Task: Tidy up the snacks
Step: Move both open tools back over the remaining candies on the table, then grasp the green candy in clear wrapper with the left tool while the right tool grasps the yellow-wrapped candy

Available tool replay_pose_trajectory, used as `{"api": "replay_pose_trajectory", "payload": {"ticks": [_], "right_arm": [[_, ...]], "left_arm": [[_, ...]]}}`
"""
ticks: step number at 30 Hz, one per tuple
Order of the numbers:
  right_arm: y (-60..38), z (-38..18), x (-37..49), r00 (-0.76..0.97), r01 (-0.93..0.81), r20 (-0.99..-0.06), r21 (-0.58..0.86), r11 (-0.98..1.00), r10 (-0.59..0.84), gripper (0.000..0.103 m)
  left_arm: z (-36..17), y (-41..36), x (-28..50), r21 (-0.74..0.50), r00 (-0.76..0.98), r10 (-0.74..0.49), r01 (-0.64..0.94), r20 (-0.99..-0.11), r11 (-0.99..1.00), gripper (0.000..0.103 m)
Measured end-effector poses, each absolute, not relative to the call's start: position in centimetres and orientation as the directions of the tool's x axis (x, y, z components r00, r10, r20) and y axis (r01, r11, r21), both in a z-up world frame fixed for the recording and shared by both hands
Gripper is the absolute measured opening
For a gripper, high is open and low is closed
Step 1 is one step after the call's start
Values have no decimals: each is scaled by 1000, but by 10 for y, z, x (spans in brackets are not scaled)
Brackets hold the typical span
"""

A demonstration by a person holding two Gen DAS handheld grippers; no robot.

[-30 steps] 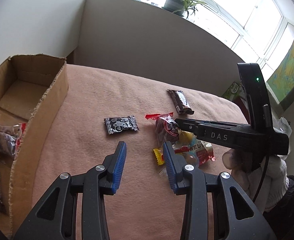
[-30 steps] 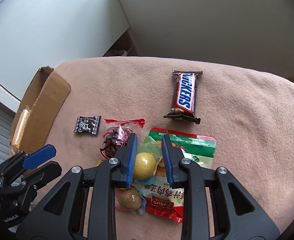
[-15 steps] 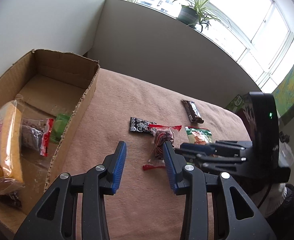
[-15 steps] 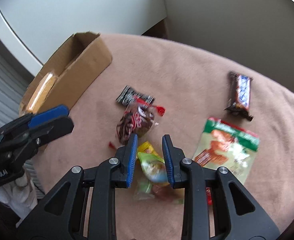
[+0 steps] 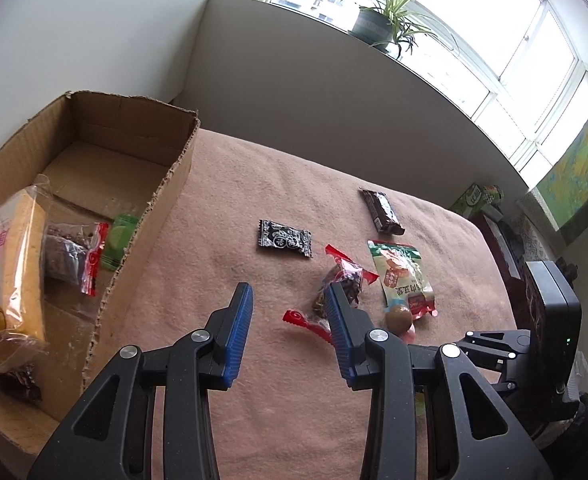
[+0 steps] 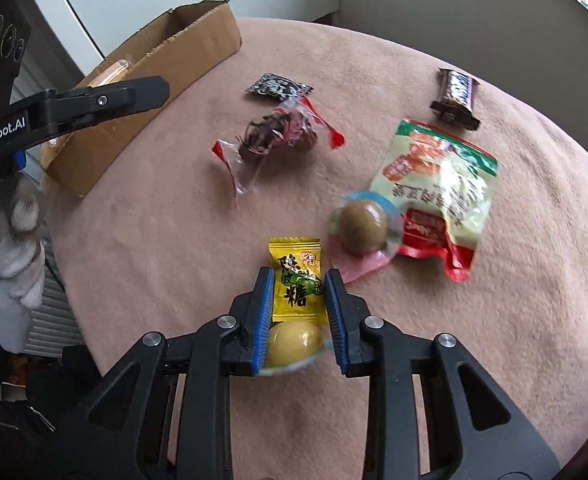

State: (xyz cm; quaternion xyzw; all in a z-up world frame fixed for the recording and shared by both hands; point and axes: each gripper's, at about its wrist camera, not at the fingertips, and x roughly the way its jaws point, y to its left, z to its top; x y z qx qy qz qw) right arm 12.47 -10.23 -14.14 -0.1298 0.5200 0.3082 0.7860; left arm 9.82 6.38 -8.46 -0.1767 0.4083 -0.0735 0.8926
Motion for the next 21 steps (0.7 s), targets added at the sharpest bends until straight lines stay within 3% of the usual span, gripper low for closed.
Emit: {"api": "replay_pose_trajectory", "payload": {"ticks": [11, 14, 16, 21], "right_arm": [[-179, -126, 121, 389, -423, -861, 150, 894, 328, 28], [-193, -120, 115, 431, -388, -857, 108, 915, 283, 35], [-203, -117, 109, 417, -384, -849, 159, 909, 325, 39], [-201, -119, 107, 419, -381, -839, 185, 906, 347, 40]], "left_arm": [[-96, 33, 85, -377, 607, -342, 74, -718, 923, 36], [-100, 14, 79, -368, 577, -370, 126, -728, 921, 36], [-103, -1, 74, -362, 558, -388, 162, -733, 918, 36], [-113, -30, 64, -322, 528, -394, 228, -752, 919, 36]]}}
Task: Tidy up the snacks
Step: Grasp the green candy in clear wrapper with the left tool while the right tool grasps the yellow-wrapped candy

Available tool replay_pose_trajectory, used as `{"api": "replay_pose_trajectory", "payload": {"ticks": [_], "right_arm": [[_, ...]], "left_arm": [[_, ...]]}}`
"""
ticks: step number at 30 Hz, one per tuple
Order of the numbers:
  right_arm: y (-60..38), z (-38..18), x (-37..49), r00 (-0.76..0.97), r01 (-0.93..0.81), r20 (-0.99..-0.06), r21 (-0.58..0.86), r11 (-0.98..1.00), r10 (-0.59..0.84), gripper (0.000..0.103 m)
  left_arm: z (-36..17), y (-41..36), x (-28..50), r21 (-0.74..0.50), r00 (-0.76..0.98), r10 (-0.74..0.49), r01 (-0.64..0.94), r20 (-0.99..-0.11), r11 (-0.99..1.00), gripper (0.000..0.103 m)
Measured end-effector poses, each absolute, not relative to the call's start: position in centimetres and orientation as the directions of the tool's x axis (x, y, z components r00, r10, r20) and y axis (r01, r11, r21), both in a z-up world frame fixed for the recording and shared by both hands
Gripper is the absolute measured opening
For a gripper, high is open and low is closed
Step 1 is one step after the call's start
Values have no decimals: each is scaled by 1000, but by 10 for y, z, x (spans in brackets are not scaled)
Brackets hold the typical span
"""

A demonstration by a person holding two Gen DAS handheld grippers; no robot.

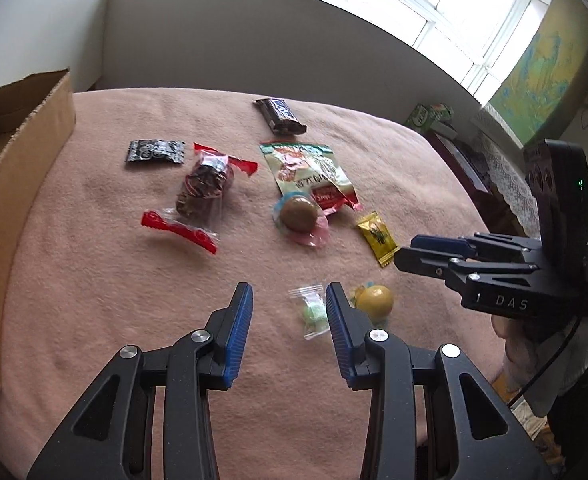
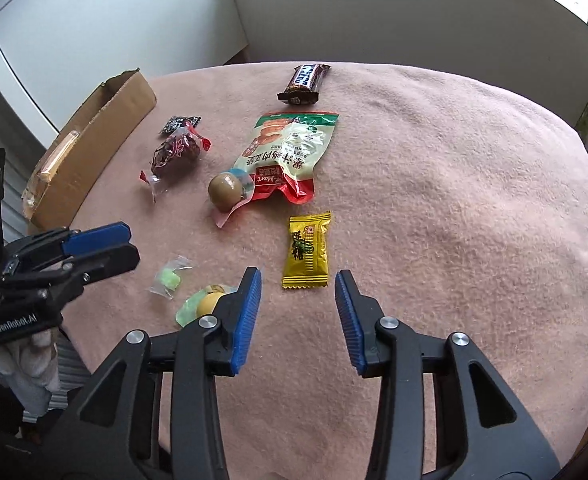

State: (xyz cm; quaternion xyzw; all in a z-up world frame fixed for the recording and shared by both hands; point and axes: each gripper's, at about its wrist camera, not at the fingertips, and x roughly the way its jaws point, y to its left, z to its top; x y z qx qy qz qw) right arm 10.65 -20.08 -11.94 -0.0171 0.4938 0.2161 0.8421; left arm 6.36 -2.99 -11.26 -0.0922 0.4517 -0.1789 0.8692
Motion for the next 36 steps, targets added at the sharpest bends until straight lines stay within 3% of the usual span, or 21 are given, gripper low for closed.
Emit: {"api": "replay_pose_trajectory", "payload": {"ticks": [18, 23, 27, 33, 36], "right_arm": [[-179, -135, 126, 461, -374, -851, 72, 925, 253, 40], [-175, -137, 125, 474, -385, -851, 32, 922, 227, 40], [-173, -137, 122, 482, -389, -853, -4, 921, 200, 34], [-171, -139, 121, 484, -393, -854, -16, 920, 191, 34], [-172, -139, 121, 483, -390, -853, -10, 921, 195, 33]], "left_arm": [[-129, -65, 62, -148, 536, -282, 278, -796, 949, 36], [-130, -67, 59, -131, 543, -273, 285, -794, 949, 21], [-129, -62, 61, -131, 553, -262, 266, -791, 955, 20], [-129, -66, 57, -122, 552, -255, 266, -794, 956, 21], [-128, -70, 57, -115, 551, -248, 264, -797, 958, 27]]}}
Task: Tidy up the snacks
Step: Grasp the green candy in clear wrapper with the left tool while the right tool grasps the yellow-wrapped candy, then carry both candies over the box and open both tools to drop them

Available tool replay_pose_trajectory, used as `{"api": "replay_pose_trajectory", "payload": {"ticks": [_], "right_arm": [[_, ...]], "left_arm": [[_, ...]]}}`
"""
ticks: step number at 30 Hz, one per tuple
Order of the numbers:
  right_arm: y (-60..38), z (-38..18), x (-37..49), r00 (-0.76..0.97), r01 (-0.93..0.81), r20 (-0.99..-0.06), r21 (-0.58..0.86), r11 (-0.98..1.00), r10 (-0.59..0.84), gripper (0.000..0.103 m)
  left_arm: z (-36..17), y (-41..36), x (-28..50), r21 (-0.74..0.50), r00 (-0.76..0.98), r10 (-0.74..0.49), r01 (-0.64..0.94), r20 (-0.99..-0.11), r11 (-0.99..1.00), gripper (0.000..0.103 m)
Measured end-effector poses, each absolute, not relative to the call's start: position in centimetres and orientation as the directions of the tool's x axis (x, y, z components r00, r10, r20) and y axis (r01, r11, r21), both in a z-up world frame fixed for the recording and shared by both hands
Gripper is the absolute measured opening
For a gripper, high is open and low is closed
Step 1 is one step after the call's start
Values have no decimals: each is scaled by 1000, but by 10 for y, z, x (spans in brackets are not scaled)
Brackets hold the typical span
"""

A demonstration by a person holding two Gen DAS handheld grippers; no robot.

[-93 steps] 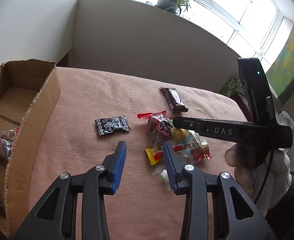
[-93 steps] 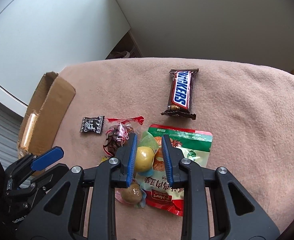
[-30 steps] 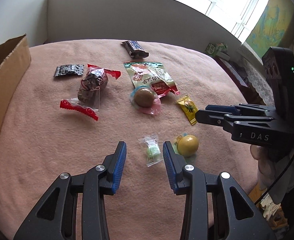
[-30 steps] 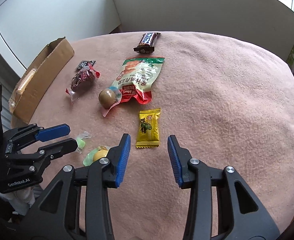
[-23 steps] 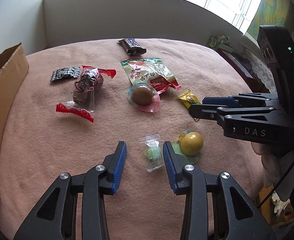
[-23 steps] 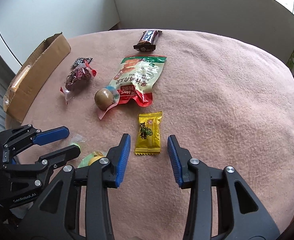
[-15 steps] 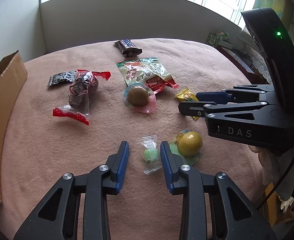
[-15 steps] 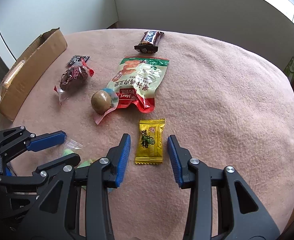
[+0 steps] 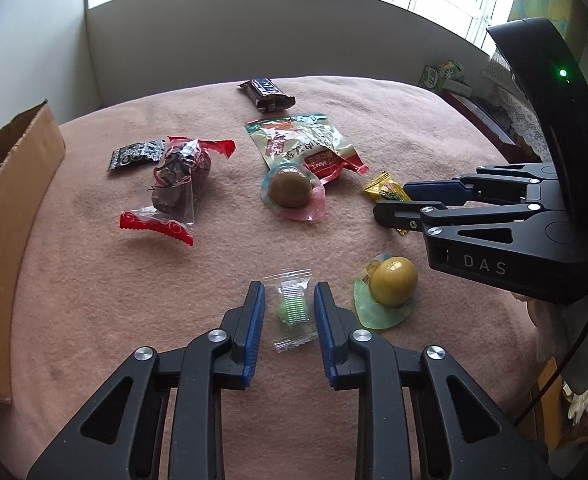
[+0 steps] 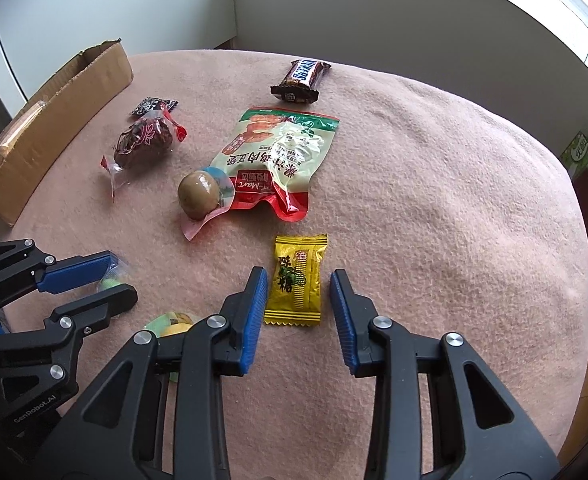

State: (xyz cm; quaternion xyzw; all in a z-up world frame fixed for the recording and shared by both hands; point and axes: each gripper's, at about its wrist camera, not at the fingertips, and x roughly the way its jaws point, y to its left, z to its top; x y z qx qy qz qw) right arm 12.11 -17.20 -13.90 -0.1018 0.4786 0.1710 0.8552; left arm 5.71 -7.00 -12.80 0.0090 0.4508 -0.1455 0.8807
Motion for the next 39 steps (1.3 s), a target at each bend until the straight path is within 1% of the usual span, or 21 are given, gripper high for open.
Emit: {"api": "replay_pose_trajectory", "payload": {"ticks": [1, 2, 3, 4, 6, 12, 19, 28, 33, 39], "right_arm": [[-172, -139, 121, 485, -388, -853, -12, 922, 193, 32], [-173, -139, 121, 486, -386, -853, -12, 923, 192, 27], [-174, -139, 120, 485, -385, -852, -8, 923, 195, 27], [-175, -139, 119, 485, -384, -852, -6, 923, 197, 27], [-176, -139, 119, 486, -380, -851, 1, 925, 200, 27], [-181, -136, 115, 493, -364, -840, 36, 931, 226, 27], [-170, -112, 108, 525, -384, -808, 58, 922, 269, 27], [-118, -74, 119, 544, -467, -756, 88, 880, 365, 27], [-72, -55, 129, 541, -534, -727, 94, 841, 424, 27], [-10, -37, 142, 495, -615, -699, 137, 776, 516, 27]], "left_arm": [[-129, -72, 57, -105, 557, -243, 268, -794, 958, 27], [-129, -73, 57, -93, 564, -239, 274, -790, 957, 26], [-130, -73, 56, -83, 572, -235, 279, -786, 957, 26], [-130, -72, 56, -74, 579, -225, 272, -784, 959, 20], [-130, -67, 56, -100, 580, -238, 259, -779, 961, 20], [-123, -52, 53, -119, 600, -234, 224, -765, 967, 20], [-100, -30, 49, -133, 640, -228, 194, -734, 972, 20], [-73, 16, 53, -138, 704, -178, 114, -687, 984, 20], [-61, 51, 52, -137, 735, -124, 43, -666, 990, 20], [-47, 101, 48, -146, 768, -41, -69, -639, 987, 20]]}}
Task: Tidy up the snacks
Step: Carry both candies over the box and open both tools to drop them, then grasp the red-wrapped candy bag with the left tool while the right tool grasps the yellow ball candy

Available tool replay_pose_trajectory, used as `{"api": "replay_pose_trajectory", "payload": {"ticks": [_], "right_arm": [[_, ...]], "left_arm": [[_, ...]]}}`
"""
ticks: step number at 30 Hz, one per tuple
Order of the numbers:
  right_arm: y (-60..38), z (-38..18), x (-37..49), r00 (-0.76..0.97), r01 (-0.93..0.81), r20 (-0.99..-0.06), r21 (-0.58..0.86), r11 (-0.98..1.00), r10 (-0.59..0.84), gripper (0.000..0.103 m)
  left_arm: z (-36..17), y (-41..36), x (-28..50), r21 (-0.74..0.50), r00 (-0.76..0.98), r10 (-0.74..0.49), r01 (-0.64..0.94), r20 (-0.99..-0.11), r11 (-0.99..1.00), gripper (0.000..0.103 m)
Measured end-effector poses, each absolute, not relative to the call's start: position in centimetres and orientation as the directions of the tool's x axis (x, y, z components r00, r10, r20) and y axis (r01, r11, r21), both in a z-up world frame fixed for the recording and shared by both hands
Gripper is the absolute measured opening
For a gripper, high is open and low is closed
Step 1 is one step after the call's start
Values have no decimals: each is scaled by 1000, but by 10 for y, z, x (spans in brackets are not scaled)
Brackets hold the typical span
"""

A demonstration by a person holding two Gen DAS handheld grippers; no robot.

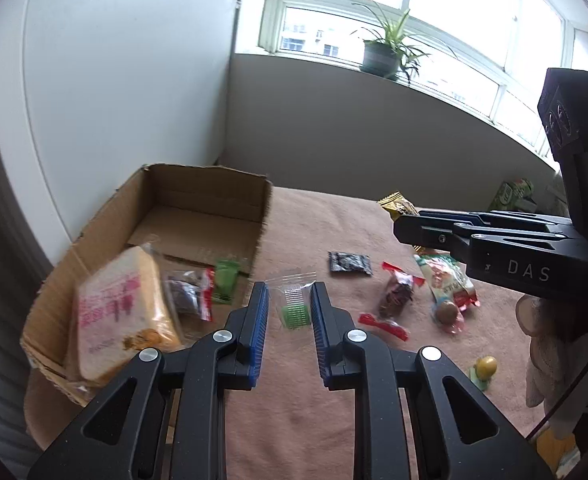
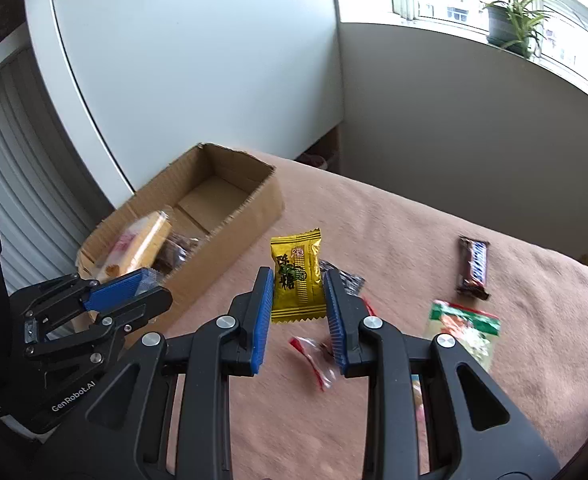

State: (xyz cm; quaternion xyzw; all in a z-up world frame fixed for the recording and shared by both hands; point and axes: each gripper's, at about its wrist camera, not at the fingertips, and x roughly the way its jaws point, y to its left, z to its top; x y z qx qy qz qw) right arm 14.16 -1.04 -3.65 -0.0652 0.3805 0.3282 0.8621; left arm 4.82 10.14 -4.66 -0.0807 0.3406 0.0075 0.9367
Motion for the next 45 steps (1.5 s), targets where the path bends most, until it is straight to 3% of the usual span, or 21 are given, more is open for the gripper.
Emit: {"api": "replay_pose_trajectory", "payload": {"ticks": [10, 18, 19, 21, 23, 25, 45], "right_arm": [[82, -36, 145, 412, -710, -697, 158, 687, 587, 27], [115, -55, 147, 375, -713, -731, 165, 682, 569, 27], [116, -56, 147, 374, -710, -736, 164, 685, 564, 29], [115, -55, 148, 381, -704, -732, 165, 690, 564, 49], [109, -52, 147, 392, -700, -720, 170, 694, 572, 59], [105, -49, 146, 397, -699, -716, 170, 695, 575, 59], [-40, -24, 125, 492, -582, -667, 225, 781, 559, 59]], "left_arm": [[-49, 174, 34, -167, 769, 94, -254, -632, 953, 20], [-53, 198, 37, -196, 757, 112, -304, -643, 932, 21], [-54, 199, 38, -201, 755, 111, -309, -646, 930, 21], [-54, 203, 36, -213, 754, 105, -312, -649, 926, 25], [-54, 203, 37, -213, 755, 108, -316, -647, 925, 33], [-53, 202, 37, -219, 757, 105, -315, -644, 924, 39], [-31, 158, 30, -258, 808, 26, -219, -589, 941, 39]]}}
